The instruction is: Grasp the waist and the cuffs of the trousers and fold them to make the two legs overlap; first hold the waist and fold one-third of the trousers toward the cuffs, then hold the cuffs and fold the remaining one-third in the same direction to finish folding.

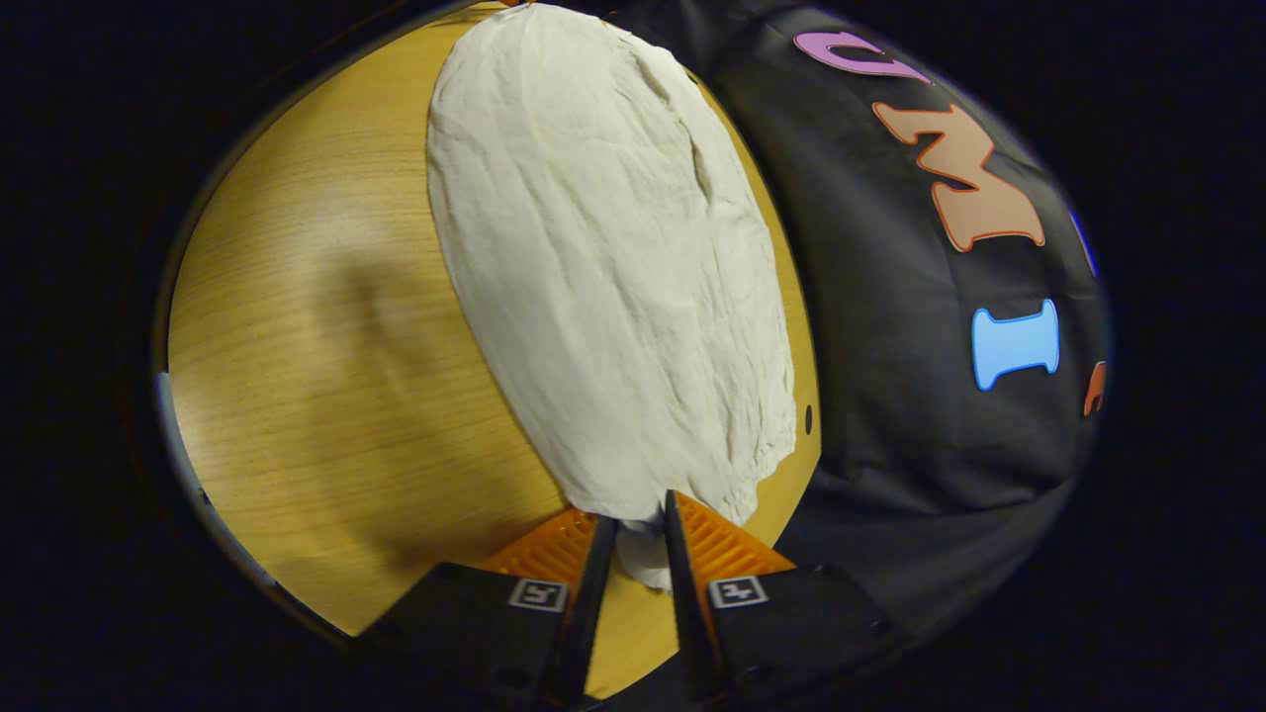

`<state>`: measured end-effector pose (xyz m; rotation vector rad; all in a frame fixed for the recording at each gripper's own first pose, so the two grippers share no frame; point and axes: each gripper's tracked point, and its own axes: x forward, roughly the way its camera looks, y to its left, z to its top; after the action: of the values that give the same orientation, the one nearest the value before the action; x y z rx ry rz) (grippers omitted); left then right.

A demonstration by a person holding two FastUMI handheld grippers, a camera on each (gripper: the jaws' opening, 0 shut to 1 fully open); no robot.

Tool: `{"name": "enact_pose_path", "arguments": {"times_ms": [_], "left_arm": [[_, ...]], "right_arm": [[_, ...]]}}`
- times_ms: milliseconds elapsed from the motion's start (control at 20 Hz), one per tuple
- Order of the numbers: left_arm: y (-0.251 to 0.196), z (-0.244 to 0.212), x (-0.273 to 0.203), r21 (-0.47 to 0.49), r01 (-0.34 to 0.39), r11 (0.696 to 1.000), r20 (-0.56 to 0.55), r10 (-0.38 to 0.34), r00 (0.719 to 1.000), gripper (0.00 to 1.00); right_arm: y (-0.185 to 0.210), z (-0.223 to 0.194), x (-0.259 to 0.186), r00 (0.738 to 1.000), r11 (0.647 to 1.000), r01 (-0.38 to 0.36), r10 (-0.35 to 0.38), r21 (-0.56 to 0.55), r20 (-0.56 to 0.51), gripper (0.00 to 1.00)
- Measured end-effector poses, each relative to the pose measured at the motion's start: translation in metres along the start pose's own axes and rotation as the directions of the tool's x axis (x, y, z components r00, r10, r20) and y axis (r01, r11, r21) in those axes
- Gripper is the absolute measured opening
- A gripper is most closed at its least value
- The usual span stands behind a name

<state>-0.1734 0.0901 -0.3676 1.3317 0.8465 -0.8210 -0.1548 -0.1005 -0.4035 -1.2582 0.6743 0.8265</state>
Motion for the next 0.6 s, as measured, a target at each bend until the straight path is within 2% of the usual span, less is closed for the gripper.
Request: {"name": "enact_pose_path", "arguments": {"times_ms": [50, 150, 200, 250, 300, 600], "left_arm": [[0.000, 0.000, -0.001, -0.002, -0.001, 1.000, -0.002, 0.001, 1.000, 0.00], [0.001, 0.001, 0.000, -0.009, -0.002, 1.000, -0.004, 0.002, 1.000, 0.01], [0.001, 0.001, 0.000, -0.018, 0.005, 1.000, -0.004, -0.005, 1.000, 0.00], [0.002, 0.000, 0.000, -0.036, 0.017, 0.999, -0.007, -0.017, 1.000, 0.00], [0.006, -0.001, -0.001, -0.057, 0.018, 0.998, -0.013, -0.019, 1.000, 0.00], [0.065, 0.002, -0.017, -0.145, -0.094, 0.985, -0.047, 0.088, 0.995, 0.00]], "right_arm": [[0.002, -0.001, 0.000, 1.000, 1.000, 0.006, -0.006, -0.021, 0.001, 0.17], [0.002, -0.001, 0.000, 1.000, 1.000, -0.009, 0.009, -0.009, 0.000, 0.09], [-0.001, -0.001, 0.002, 1.000, 1.000, -0.015, 0.015, 0.017, -0.003, 0.10], [-0.002, -0.005, -0.001, 0.999, 0.998, -0.032, 0.032, 0.054, -0.014, 0.03], [-0.009, -0.006, -0.001, 1.000, 0.998, -0.024, 0.025, 0.064, -0.019, 0.06], [-0.070, 0.012, -0.015, 0.997, 0.983, 0.078, -0.079, 0.164, 0.003, 0.06]]}}
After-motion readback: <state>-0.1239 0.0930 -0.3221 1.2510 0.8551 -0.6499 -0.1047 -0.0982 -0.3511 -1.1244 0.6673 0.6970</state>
